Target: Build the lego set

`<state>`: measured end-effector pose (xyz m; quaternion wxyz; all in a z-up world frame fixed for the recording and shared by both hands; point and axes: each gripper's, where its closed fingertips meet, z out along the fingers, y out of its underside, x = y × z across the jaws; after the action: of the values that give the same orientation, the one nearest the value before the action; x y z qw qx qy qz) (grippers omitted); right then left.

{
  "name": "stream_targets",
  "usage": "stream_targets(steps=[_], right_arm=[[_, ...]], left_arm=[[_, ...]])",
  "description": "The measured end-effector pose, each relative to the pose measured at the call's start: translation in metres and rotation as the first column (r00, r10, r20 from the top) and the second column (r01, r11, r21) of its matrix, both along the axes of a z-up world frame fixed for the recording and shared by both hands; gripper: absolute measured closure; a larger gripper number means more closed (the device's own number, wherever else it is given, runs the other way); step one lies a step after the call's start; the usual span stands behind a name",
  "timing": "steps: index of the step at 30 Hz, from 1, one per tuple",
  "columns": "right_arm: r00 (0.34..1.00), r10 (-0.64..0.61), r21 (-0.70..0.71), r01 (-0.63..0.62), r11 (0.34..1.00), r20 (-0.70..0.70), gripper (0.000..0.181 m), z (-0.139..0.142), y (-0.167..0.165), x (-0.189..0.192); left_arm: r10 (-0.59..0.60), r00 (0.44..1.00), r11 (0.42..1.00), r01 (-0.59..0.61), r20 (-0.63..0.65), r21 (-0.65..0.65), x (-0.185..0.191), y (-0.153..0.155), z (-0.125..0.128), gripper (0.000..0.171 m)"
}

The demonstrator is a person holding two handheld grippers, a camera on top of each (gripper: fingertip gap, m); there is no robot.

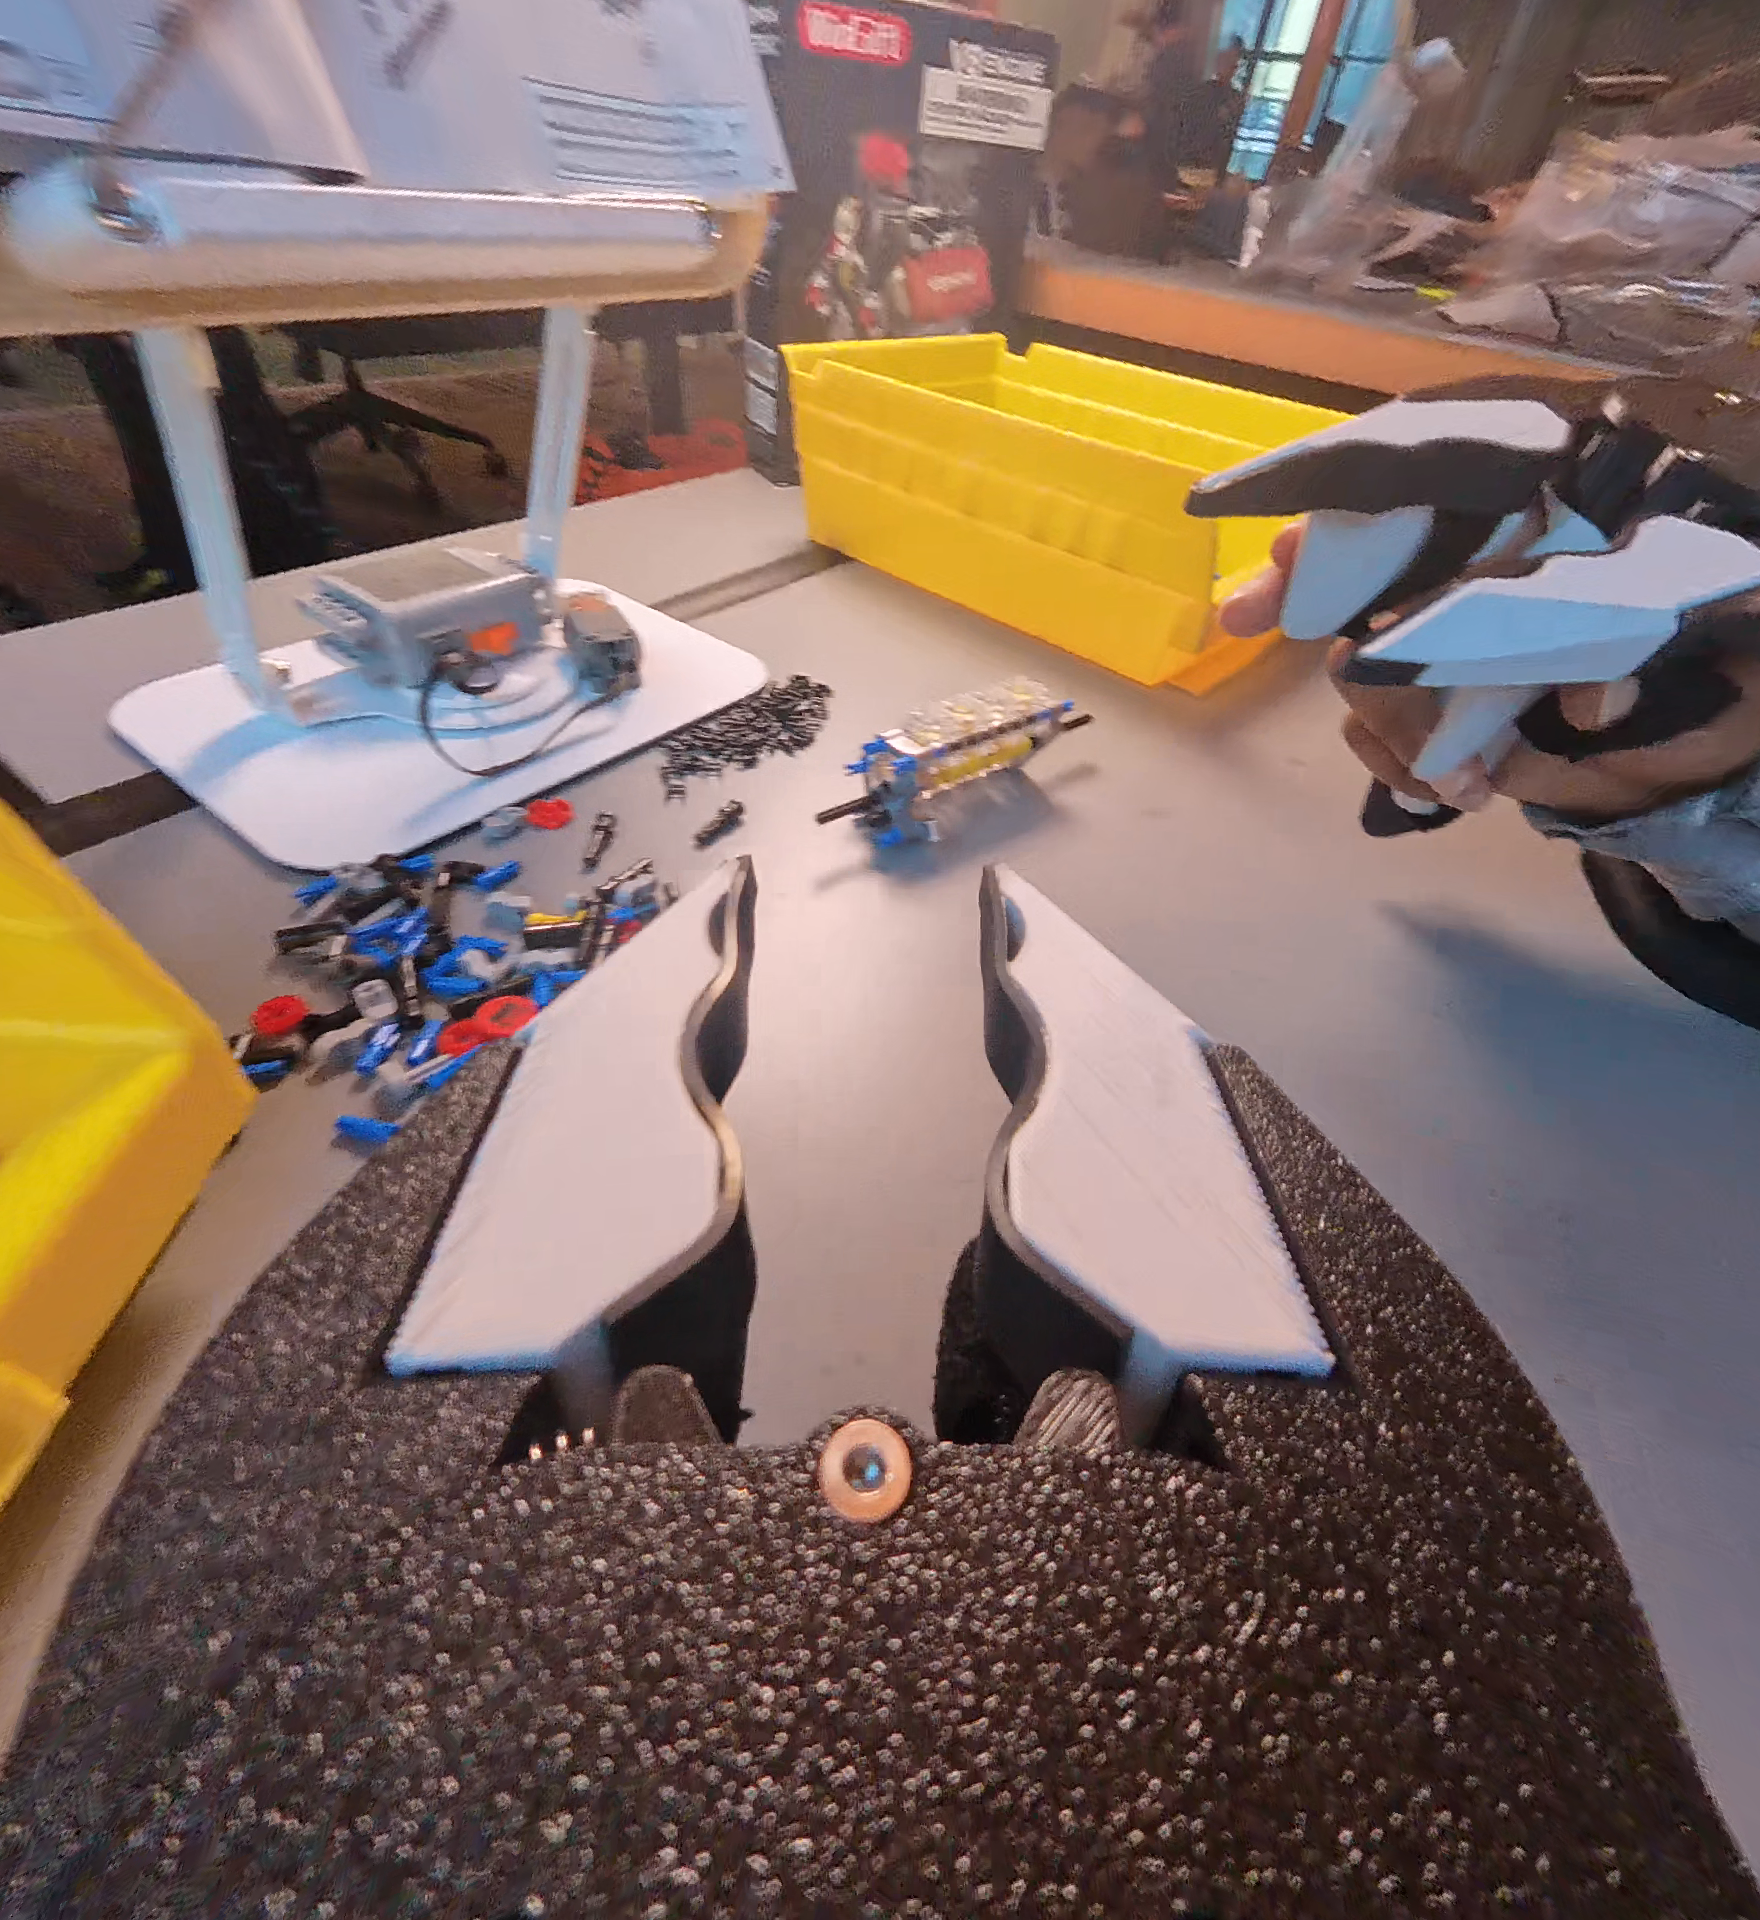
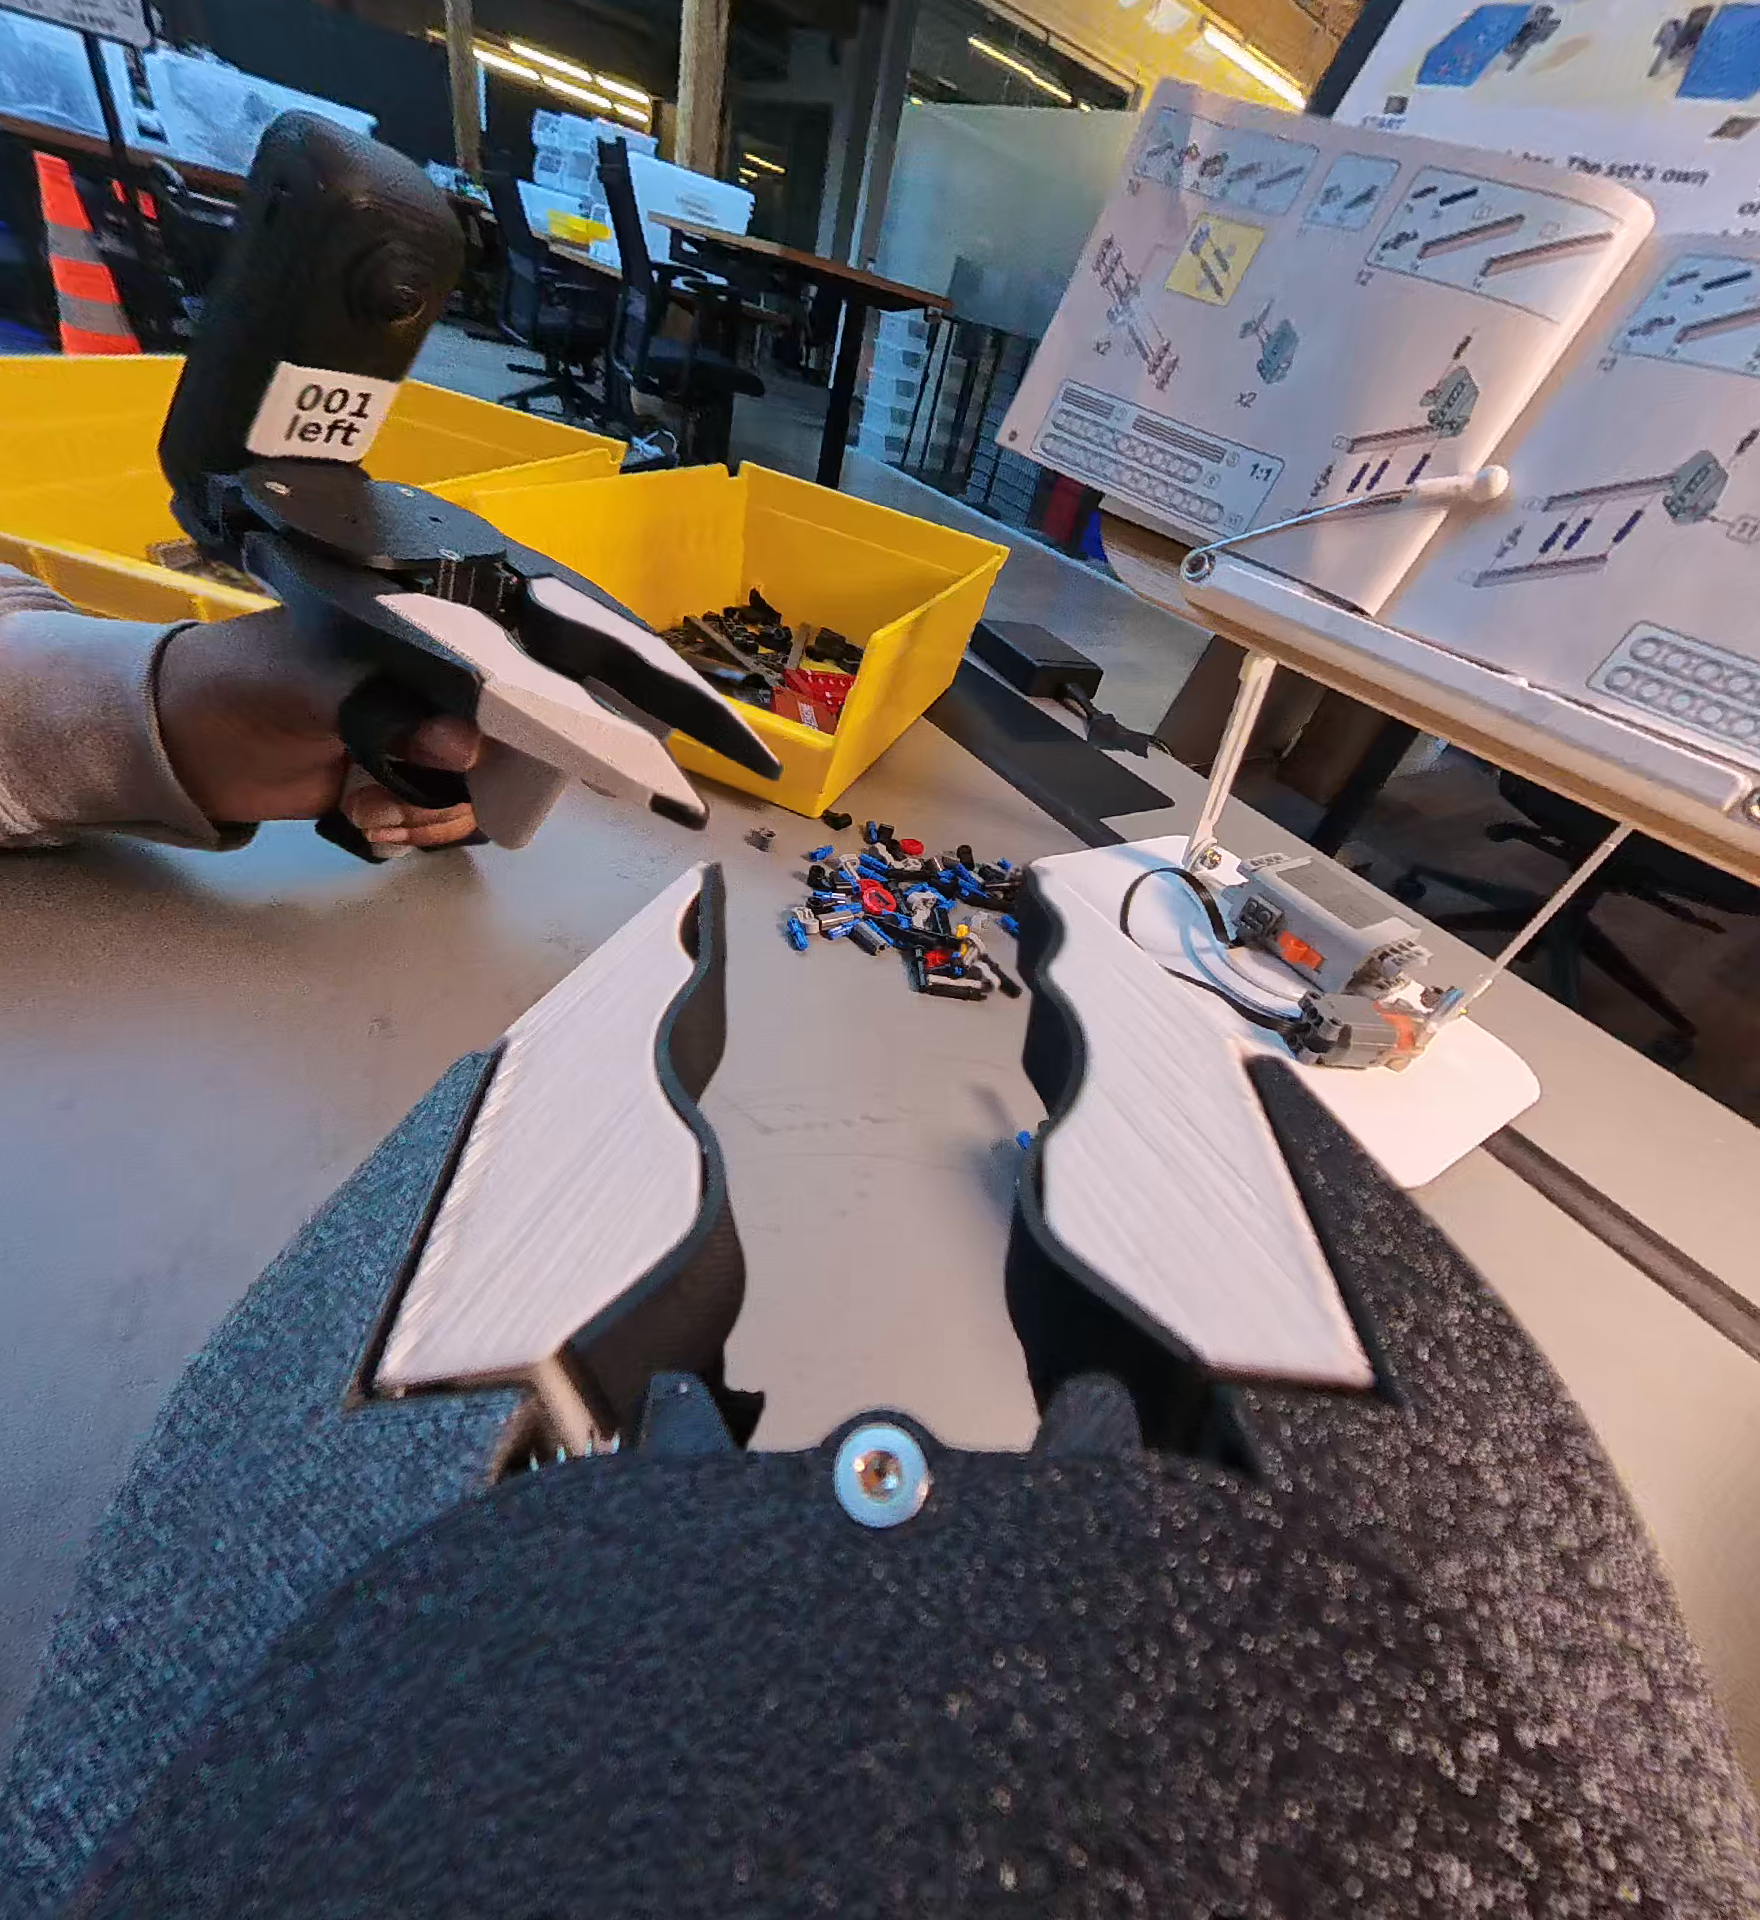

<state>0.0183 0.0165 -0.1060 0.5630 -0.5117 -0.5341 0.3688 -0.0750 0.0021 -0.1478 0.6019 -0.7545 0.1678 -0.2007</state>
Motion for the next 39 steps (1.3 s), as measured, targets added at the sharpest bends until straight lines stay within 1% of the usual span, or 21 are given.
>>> stream_targets(steps=[3,6,7,10,12,14,16,17,19,21,24,28,34,39], right_arm=[[1.000,-0.014,-0.024,0.014,1.000,-0.005,0.122,-0.006,0.005,-0.001],[1.000,-0.004,-0.034,0.004,0.999,-0.005,0.120,-0.011,0.004,-0.005],[1.000,0.001,-0.034,-0.001,0.999,-0.003,0.120,-0.013,0.003,-0.006],[1.000,0.022,-0.043,-0.022,0.999,0.008,0.122,-0.018,0.000,-0.009],[0.999,0.040,-0.063,-0.039,0.997,0.017,0.126,-0.023,-0.001,-0.010],[0.998,0.062,-0.079,-0.059,0.995,0.030,0.131,-0.028,-0.004,-0.012],[0.997,0.069,-0.068,-0.066,0.995,0.034,0.134,-0.028,-0.006,-0.012],[0.997,0.071,-0.064,-0.068,0.996,0.035,0.136,-0.028,-0.006,-0.011],[0.997,0.072,-0.063,-0.070,0.996,0.038,0.137,-0.028,-0.007,-0.011],[0.996,0.074,-0.060,-0.071,0.996,0.043,0.137,-0.028,-0.007,-0.010],[0.996,0.074,-0.059,-0.071,0.996,0.047,0.138,-0.029,-0.007,-0.010],[0.996,0.081,-0.072,-0.077,0.994,0.049,0.138,-0.030,-0.007,-0.010],[0.995,0.090,-0.080,-0.086,0.993,0.048,0.138,-0.031,-0.008,-0.011],[0.994,0.097,-0.079,-0.093,0.993,0.049,0.138,-0.031,-0.009,-0.011]], left_arm=[[0.087,0.996,0.996,-0.087,0.007,0.021,-0.021,0.006,0.001,0.119],[0.157,0.988,0.985,-0.157,0.006,0.066,-0.034,0.010,0.010,0.117],[0.180,0.984,0.980,-0.179,0.002,0.084,-0.037,0.011,0.012,0.119],[0.260,0.965,0.956,-0.253,-0.024,0.149,-0.052,0.026,0.028,0.139],[0.324,0.946,0.925,-0.310,-0.031,0.220,-0.066,0.041,0.054,0.150],[0.386,0.923,0.879,-0.365,-0.008,0.307,-0.083,0.055,0.090,0.159],[0.440,0.898,0.832,-0.415,0.017,0.368,-0.099,0.070,0.124,0.169],[0.468,0.883,0.805,-0.438,0.024,0.400,-0.108,0.076,0.140,0.171],[0.525,0.851,0.755,-0.478,0.023,0.450,-0.124,0.089,0.165,0.171],[0.555,0.831,0.725,-0.500,0.027,0.473,-0.136,0.099,0.180,0.171],[0.568,0.822,0.703,-0.516,0.050,0.489,-0.147,0.111,0.192,0.171],[0.577,0.815,0.696,-0.519,0.042,0.497,-0.155,0.129,0.202,0.171],[0.594,0.804,0.713,-0.537,0.019,0.450,-0.166,0.150,0.190,0.171],[0.596,0.803,0.720,-0.532,-0.005,0.447,-0.167,0.152,0.184,0.171]])
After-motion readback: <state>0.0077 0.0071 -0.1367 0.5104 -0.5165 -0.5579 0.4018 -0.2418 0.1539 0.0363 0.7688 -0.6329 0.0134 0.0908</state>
